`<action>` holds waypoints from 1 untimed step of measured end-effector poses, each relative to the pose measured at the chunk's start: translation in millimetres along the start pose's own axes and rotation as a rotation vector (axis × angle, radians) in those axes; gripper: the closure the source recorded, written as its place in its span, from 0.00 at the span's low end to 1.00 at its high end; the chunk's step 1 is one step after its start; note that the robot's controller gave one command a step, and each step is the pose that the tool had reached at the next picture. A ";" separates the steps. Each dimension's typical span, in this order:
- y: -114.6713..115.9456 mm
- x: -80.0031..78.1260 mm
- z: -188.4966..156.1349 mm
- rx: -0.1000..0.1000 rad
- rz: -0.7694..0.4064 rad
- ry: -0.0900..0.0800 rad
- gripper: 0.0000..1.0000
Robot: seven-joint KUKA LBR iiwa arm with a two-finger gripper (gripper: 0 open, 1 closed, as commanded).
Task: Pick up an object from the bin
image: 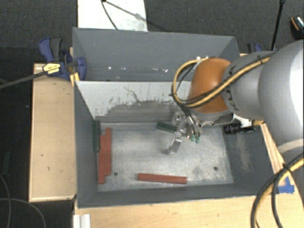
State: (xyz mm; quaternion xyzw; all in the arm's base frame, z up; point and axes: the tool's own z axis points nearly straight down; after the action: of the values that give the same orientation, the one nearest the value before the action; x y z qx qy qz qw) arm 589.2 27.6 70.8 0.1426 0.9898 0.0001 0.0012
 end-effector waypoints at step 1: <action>0.1 0.2 0.1 0.000 -0.002 0.000 1.00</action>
Offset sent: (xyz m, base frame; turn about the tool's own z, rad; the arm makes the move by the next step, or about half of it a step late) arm 0.0000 0.0000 0.0000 0.0000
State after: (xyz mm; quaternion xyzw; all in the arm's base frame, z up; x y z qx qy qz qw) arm 589.0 27.8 70.8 0.1416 0.9899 0.0001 0.0010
